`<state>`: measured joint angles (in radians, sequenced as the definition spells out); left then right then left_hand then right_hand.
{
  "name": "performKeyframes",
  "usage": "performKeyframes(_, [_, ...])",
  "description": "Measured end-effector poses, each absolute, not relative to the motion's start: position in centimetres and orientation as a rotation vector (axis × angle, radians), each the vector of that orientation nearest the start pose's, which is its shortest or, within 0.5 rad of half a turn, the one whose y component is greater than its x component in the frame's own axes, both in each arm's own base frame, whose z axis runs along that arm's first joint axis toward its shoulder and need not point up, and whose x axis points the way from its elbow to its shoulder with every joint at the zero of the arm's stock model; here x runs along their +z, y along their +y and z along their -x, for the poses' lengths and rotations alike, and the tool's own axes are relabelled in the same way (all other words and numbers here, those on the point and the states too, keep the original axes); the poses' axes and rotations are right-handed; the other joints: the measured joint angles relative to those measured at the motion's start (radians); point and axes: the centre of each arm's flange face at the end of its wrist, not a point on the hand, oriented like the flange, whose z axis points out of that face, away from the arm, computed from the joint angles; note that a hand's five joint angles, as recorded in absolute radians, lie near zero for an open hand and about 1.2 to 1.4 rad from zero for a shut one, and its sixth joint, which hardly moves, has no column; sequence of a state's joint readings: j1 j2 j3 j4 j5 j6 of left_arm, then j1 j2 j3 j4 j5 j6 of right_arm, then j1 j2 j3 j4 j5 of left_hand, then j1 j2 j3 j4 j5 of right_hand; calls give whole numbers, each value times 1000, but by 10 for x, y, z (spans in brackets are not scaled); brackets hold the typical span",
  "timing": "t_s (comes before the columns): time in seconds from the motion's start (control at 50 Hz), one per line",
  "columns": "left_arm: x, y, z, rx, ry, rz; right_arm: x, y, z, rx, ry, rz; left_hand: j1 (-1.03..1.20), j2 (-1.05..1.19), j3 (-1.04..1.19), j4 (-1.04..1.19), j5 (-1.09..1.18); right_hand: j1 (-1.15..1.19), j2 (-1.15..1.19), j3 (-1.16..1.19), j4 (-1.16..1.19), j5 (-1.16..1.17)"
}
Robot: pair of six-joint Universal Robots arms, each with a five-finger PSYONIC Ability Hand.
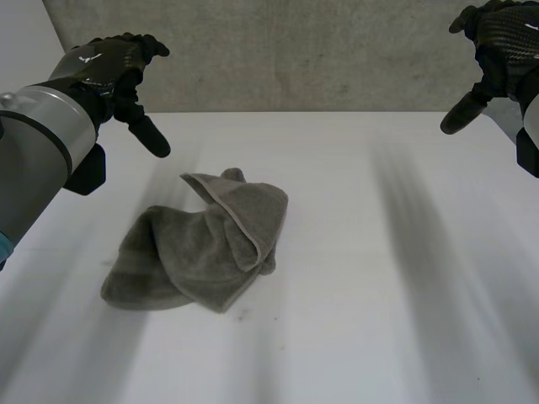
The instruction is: Fold the towel.
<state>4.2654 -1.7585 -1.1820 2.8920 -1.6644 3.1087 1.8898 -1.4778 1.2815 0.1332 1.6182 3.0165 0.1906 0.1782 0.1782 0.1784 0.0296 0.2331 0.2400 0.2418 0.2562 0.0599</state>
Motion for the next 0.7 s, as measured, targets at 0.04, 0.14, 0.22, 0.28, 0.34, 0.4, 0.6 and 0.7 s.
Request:
performKeyframes(0.04, [344, -255, 258, -2323, 2454, -405, 356, -274, -224, -2209, 2043, 410, 0, 0, 0, 0, 0, 0, 0, 0, 0, 0])
performKeyframes(0.14, [341, -256, 259, -2311, 2465, -408, 348, -275, -229, -2183, 2056, 435, -6, 0, 0, 0, 0, 0, 0, 0, 0, 0])
performKeyframes(0.22, [335, -258, 260, -2281, 2487, -416, 340, -272, -238, -2146, 2061, 473, -6, -1, 0, -1, 0, 0, 0, 0, 0, 0])
performKeyframes(0.28, [330, -258, 260, -2256, 2504, -421, 336, -269, -242, -2128, 2063, 493, -6, -2, 0, -4, 0, 0, 0, 0, 0, 0])
performKeyframes(0.34, [328, -258, 260, -2238, 2514, -424, 333, -267, -246, -2113, 2058, 512, -6, -2, 0, -4, 0, 0, 0, 0, 0, 0])
performKeyframes(0.4, [327, -257, 259, -2232, 2517, -424, 332, -266, -250, -2106, 2044, 537, -6, -2, 0, -4, 0, 0, 0, 0, 0, 0])
performKeyframes(0.6, [298, -276, 228, -2075, 2552, -322, 310, -245, -323, -1977, 1731, 1167, -6, 0, 1, -1, 0, 0, 0, 0, 0, 0])
performKeyframes(0.7, [260, -297, 200, -1933, 2597, -221, 268, -225, -375, -1848, 1527, 1492, -3, 7, 6, 6, 0, 0, 0, 0, 0, 0])
